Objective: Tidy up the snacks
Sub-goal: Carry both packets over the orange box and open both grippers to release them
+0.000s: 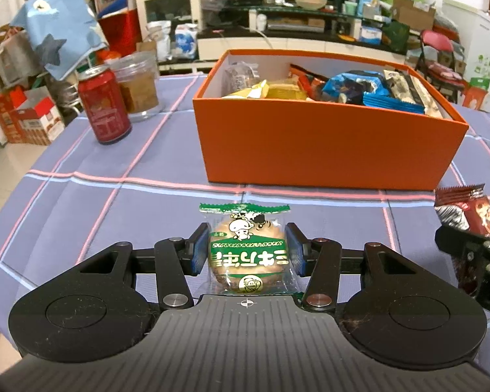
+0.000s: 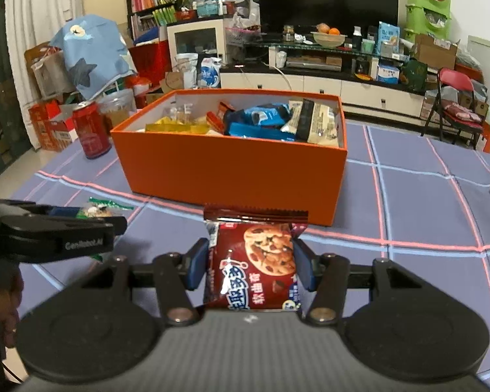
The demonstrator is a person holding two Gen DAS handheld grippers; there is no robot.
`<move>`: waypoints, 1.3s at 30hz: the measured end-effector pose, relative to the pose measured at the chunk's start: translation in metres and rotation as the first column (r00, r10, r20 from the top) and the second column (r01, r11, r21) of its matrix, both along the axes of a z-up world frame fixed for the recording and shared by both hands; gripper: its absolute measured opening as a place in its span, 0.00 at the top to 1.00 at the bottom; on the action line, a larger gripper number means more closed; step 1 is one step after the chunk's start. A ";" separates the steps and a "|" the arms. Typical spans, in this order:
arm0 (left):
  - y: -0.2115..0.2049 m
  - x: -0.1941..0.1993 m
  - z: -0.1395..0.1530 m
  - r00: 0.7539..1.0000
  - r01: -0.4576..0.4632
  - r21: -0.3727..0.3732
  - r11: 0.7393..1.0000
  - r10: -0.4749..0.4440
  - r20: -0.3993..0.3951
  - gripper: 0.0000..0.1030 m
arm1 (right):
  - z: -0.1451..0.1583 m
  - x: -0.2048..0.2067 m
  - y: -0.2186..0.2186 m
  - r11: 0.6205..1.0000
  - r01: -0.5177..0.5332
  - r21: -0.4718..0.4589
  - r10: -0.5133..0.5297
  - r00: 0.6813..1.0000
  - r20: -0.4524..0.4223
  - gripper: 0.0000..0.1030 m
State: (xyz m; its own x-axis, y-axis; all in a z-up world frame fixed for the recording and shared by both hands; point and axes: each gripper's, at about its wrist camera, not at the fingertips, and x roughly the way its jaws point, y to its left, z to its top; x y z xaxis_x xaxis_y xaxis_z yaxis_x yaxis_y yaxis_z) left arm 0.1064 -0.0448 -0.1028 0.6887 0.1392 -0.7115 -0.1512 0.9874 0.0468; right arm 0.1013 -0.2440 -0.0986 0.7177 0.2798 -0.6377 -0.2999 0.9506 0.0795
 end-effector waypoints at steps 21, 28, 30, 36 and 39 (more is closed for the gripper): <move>0.002 -0.005 0.017 0.999 -0.004 -0.014 1.000 0.004 0.036 0.79 | 0.004 0.001 -0.005 0.999 0.007 0.032 -0.007 1.000 -0.012 0.45; 0.003 0.012 0.060 0.991 0.016 0.000 1.000 -0.016 0.134 0.79 | 0.045 0.009 -0.003 0.999 -0.001 0.035 -0.003 0.996 0.091 0.45; 0.009 0.029 0.070 0.989 0.009 -0.028 1.000 -0.005 0.147 0.79 | 0.057 0.024 -0.001 0.999 0.011 0.031 -0.015 0.994 0.111 0.45; 0.022 0.082 0.077 0.985 -0.024 -0.042 0.999 0.030 0.167 0.79 | 0.082 0.085 0.001 0.993 0.092 0.070 -0.102 0.983 0.153 0.45; 0.022 0.108 0.078 0.981 -0.030 -0.010 1.000 0.031 0.191 0.79 | 0.080 0.106 0.003 0.990 0.106 0.093 -0.119 0.983 0.143 0.45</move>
